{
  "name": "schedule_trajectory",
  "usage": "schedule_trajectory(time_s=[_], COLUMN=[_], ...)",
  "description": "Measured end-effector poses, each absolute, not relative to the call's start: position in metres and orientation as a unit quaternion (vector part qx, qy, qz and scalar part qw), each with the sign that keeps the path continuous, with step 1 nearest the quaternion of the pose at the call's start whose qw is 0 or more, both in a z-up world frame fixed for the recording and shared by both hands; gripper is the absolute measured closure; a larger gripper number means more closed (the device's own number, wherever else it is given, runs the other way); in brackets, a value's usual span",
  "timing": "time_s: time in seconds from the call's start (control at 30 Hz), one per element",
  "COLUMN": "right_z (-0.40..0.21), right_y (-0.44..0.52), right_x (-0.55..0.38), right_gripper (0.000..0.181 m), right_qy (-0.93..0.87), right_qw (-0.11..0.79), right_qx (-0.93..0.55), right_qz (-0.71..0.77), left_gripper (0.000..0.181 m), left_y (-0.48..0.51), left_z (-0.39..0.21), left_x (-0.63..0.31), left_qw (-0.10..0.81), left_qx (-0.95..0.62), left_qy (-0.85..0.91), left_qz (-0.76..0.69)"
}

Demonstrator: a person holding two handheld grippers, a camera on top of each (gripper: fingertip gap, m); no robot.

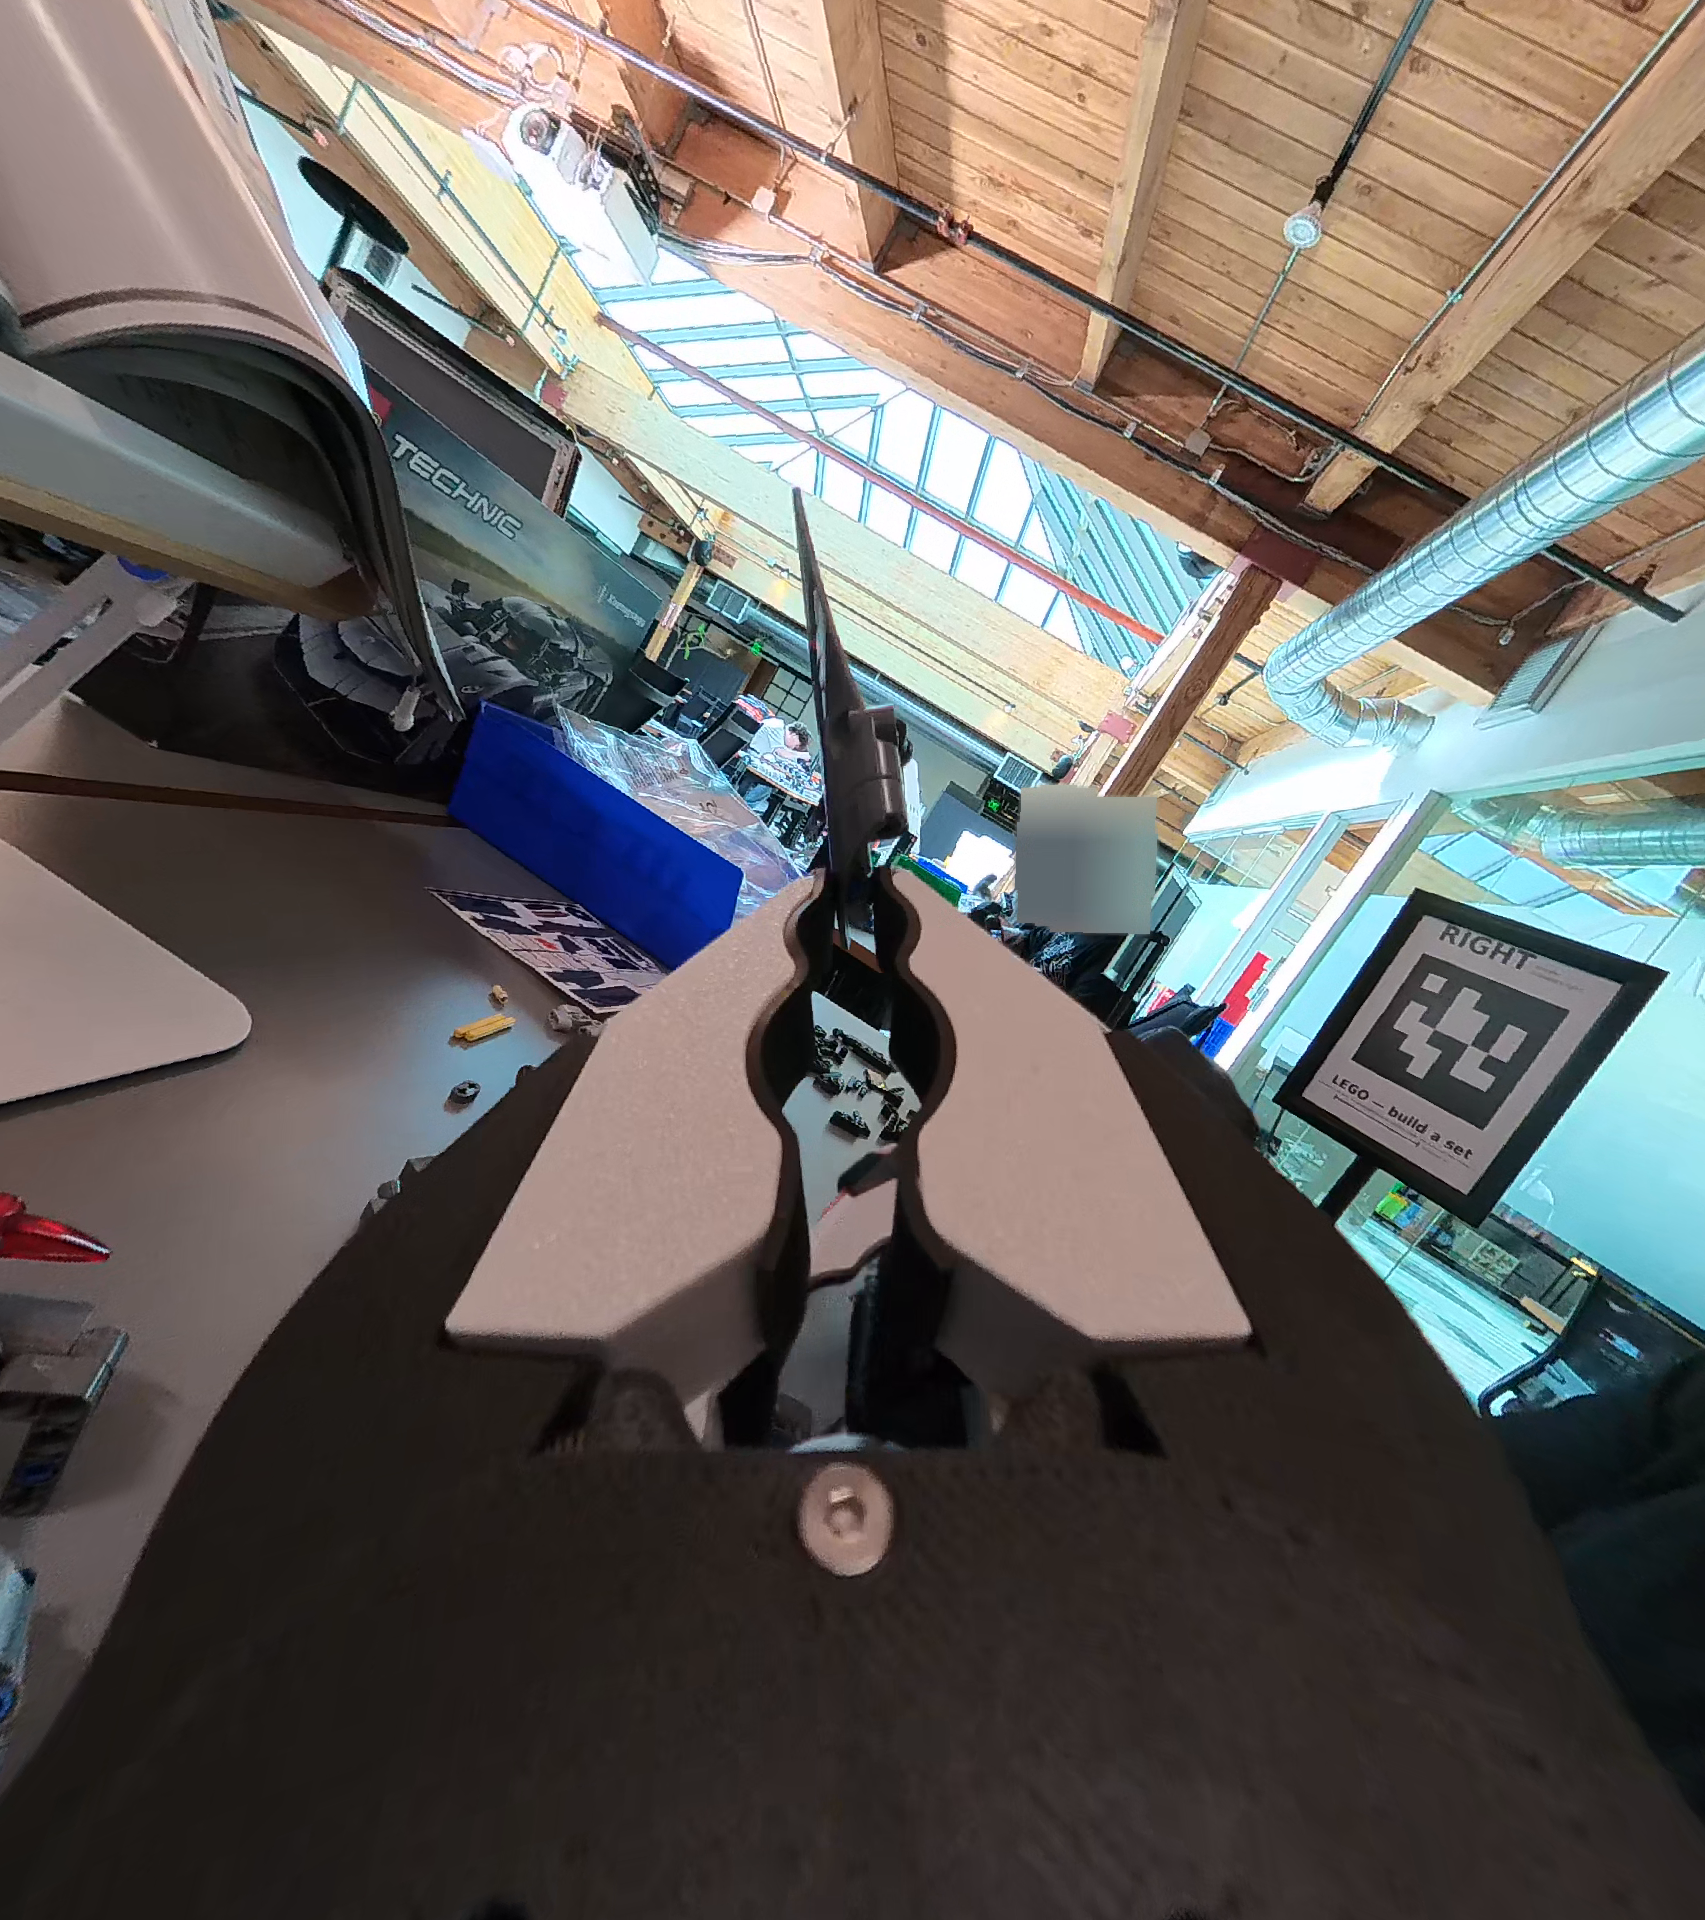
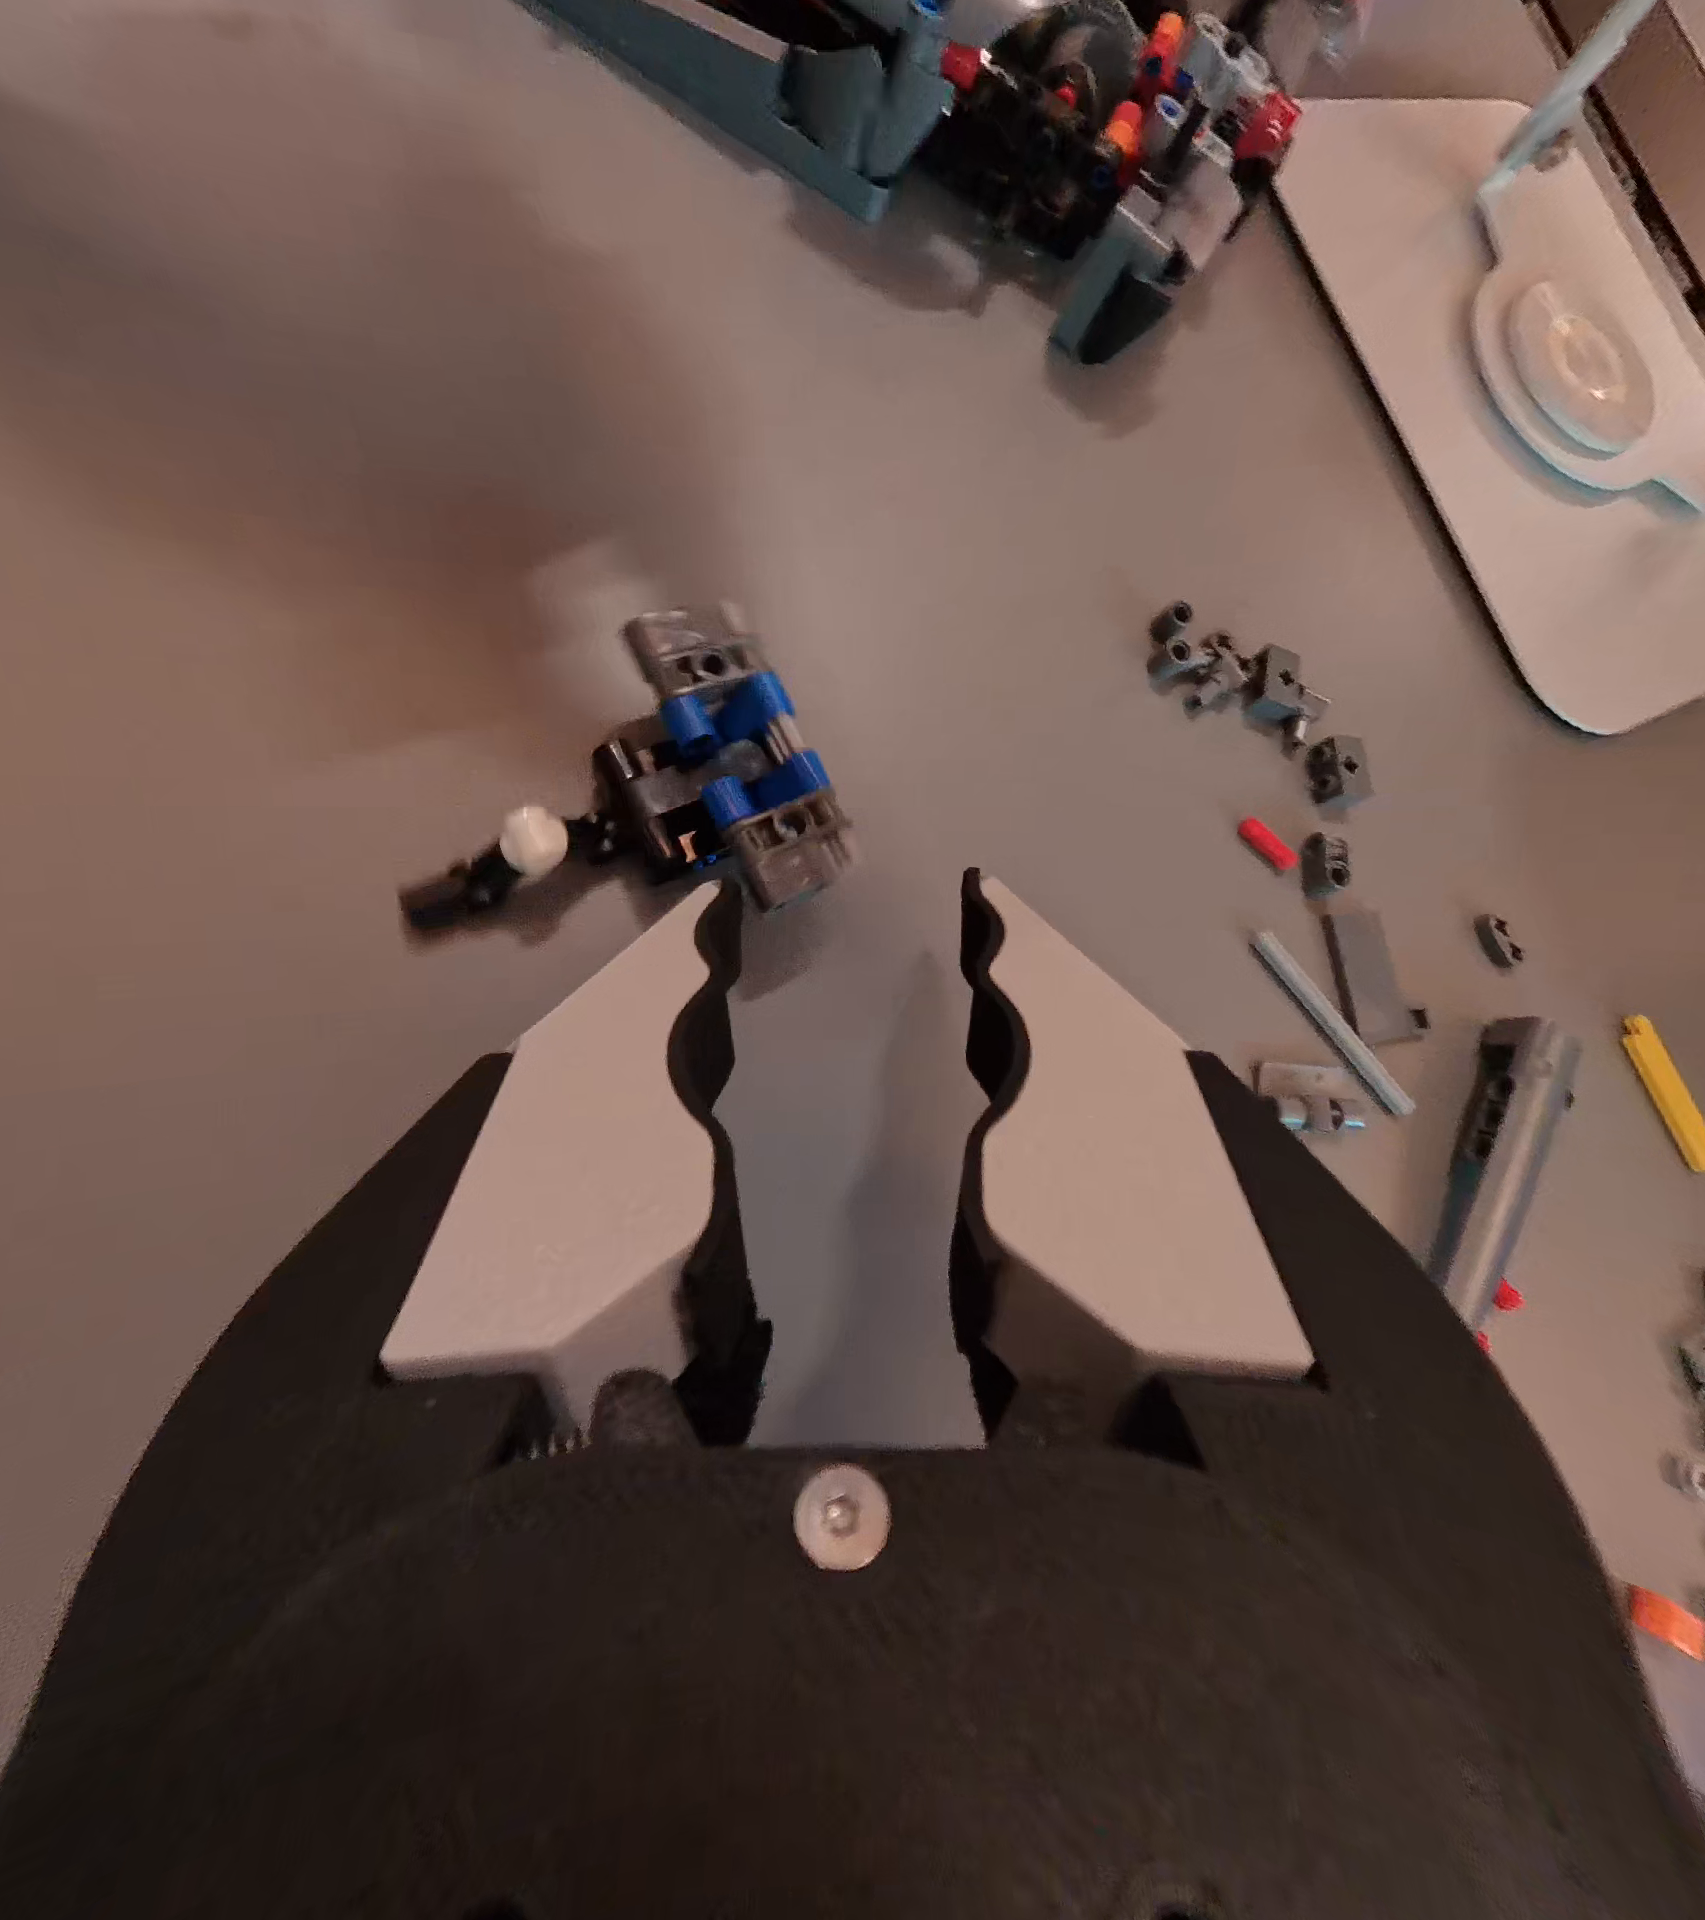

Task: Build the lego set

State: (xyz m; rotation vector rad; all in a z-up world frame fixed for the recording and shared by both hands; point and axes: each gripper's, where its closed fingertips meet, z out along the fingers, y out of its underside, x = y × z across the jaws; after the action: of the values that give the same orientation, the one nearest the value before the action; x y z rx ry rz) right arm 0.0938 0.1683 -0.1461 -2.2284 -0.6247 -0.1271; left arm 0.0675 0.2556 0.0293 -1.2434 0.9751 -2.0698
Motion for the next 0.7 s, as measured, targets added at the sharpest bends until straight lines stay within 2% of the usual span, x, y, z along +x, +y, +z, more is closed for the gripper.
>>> schedule_trajectory(time_s=[0.7], right_z=[-0.146], right_y=[0.166], right_x=[0.093], right_gripper=[0.132], right_qy=[-0.215], right_qw=[0.406], right_qx=[-0.888], right_qz=[-0.038], left_gripper=[0.177], left_y=[0.256], left_z=[0.028], left_x=[0.068], left_qw=[0.266], left_qx=[-0.462], left_qy=[0.36], left_qz=[-0.766])
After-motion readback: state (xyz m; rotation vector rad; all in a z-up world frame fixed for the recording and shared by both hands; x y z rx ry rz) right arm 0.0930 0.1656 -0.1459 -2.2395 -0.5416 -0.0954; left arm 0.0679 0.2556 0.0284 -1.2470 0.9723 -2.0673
